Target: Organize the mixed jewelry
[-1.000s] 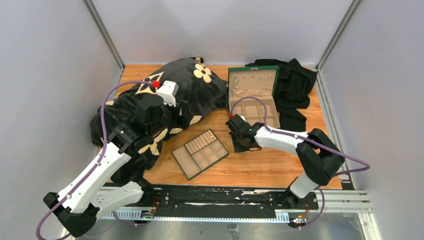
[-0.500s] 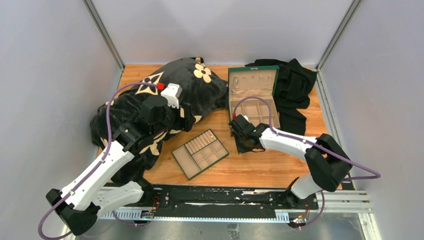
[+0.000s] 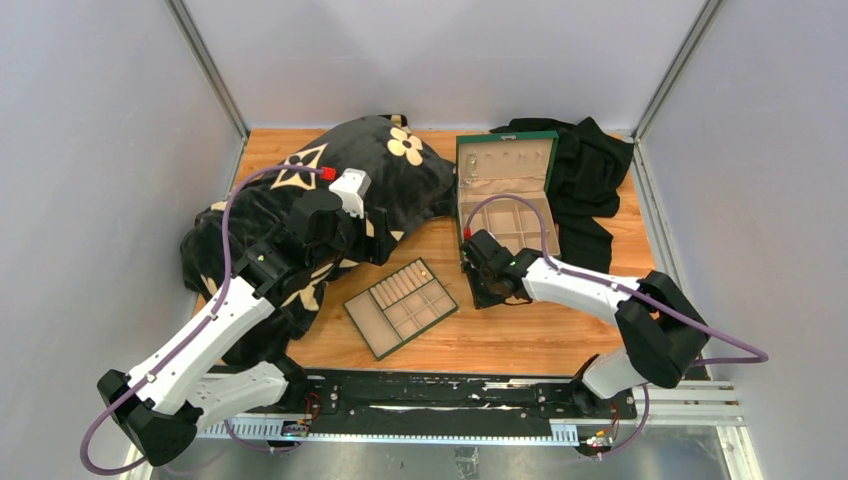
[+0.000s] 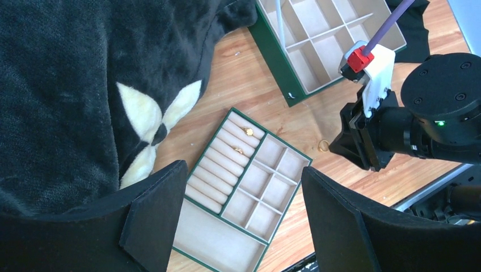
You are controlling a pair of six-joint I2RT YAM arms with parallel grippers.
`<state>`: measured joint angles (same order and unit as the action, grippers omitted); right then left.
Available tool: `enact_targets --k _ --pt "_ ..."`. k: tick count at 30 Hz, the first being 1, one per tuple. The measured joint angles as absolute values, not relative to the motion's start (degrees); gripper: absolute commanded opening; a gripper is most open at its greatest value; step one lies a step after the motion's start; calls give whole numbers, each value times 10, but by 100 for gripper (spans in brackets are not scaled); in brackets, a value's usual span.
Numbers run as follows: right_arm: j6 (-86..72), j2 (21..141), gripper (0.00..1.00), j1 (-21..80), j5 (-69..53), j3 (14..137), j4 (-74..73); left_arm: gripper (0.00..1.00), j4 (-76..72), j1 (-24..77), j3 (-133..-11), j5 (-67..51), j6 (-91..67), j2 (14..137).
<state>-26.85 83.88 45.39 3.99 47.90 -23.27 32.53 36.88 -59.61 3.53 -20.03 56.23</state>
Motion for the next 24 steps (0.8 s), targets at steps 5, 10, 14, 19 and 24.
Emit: enact_targets --k 5,10,14,19,24 --pt "-262 843 26 454 25 480 -224 78 322 369 -596 34 -200 562" --pt "-261 859 26 454 15 484 -215 78 322 369 -596 34 -200 562" --pt "-261 876 25 454 10 486 -206 78 322 369 -596 34 -201 562" --pt "-261 890 14 454 -4 487 -200 78 322 369 -596 34 -201 562" --pt "-260 890 5 454 -6 487 -197 78 322 369 -596 34 -202 562"
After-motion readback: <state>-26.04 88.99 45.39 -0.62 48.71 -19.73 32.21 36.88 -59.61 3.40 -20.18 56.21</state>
